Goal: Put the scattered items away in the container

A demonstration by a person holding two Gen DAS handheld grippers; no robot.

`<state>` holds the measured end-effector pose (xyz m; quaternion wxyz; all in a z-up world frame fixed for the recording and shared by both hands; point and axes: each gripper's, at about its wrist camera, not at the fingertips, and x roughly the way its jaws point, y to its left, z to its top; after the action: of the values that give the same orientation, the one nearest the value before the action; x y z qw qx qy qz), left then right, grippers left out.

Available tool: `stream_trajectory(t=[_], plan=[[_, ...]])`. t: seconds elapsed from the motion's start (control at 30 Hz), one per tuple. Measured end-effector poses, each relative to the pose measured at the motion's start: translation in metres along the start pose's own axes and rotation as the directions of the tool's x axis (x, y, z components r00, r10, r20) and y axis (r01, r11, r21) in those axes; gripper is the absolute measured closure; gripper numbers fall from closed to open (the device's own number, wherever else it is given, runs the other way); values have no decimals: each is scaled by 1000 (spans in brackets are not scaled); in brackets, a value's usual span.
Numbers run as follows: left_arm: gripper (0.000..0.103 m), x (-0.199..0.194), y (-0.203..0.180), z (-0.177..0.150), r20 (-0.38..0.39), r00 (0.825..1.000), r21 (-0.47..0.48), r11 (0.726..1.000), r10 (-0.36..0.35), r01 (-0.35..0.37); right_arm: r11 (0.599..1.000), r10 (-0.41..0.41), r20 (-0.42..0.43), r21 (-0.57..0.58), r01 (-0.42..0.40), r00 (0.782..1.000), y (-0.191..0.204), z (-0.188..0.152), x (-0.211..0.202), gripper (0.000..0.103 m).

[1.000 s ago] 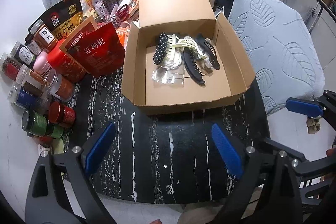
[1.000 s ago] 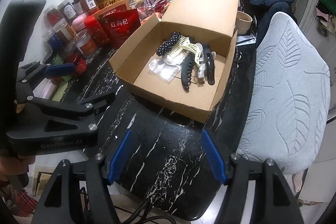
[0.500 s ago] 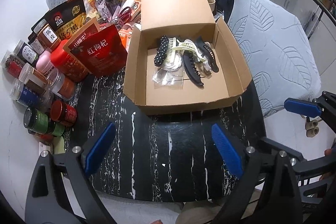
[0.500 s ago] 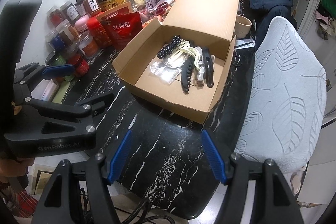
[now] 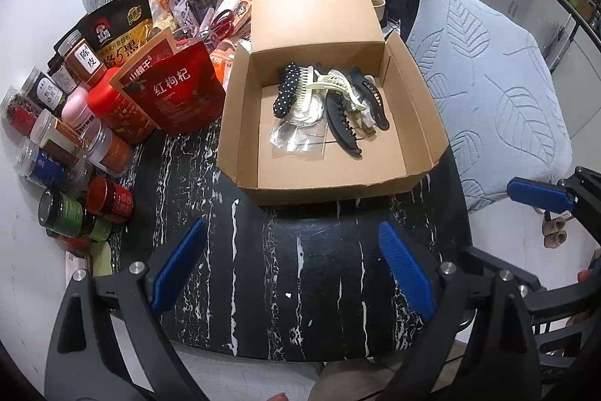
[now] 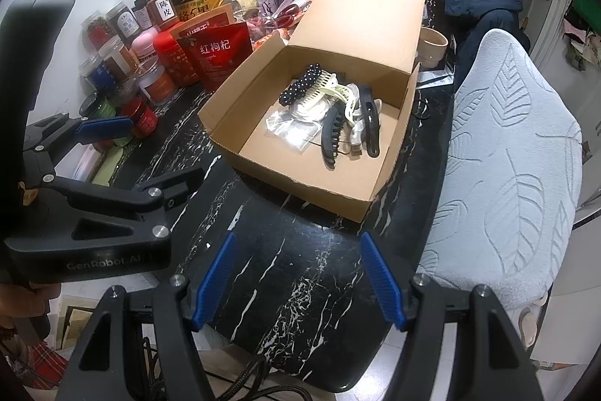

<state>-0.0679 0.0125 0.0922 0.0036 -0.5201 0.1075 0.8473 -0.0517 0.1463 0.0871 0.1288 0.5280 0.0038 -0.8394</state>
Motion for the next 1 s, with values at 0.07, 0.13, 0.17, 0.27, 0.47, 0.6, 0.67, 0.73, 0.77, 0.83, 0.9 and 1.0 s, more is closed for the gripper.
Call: stream_trajectory(t=[0.07,0.13,0.17,0.27,0.47,0.6,0.67,0.73,0.77,0.83,0.9,1.0], plan=[[10,0,1,0,-3,1000,-10,1000,-6,6,1000,0,-2,-4,0,1000,-2,1,0,33],[10,1,4,1,-6,1000,-19,1000,-12,12,1000,0,-3,-6,0,1000,-3,2,1,33],[10,1,5,1,-6,1000,-21,1000,-14,13,1000,0,-4,-8,0,1000,-3,2,1,33],[10,1,6,1,-6,1000,-19,1000,-11,11,1000,-2,-7,-11,2,1000,-3,3,2,33],[10,3,6,2,-15,1000,-27,999,-24,23,1000,-5,-13,-15,5,1000,-1,4,4,33],[10,3,6,3,-16,1000,-26,999,-23,22,1000,-6,-14,-16,6,1000,-1,4,4,33],[10,3,6,3,-16,1000,-28,999,-23,23,1000,-8,-13,-15,8,1000,-1,5,4,33],[10,4,7,3,-18,999,-30,999,-27,26,1000,-7,-12,-16,6,1000,-1,5,4,33],[10,4,6,3,-19,999,-30,999,-28,28,1000,-7,-12,-16,6,1000,-1,5,4,33],[10,5,6,3,-27,999,-33,999,-27,26,1000,-8,-12,-18,7,1000,-1,5,5,33],[10,6,6,2,-33,999,-38,999,-34,33,1000,-7,-12,-15,7,1000,-1,5,4,33],[10,5,6,1,-33,999,-38,999,-37,35,1000,-9,-14,-16,9,1000,0,5,4,33]])
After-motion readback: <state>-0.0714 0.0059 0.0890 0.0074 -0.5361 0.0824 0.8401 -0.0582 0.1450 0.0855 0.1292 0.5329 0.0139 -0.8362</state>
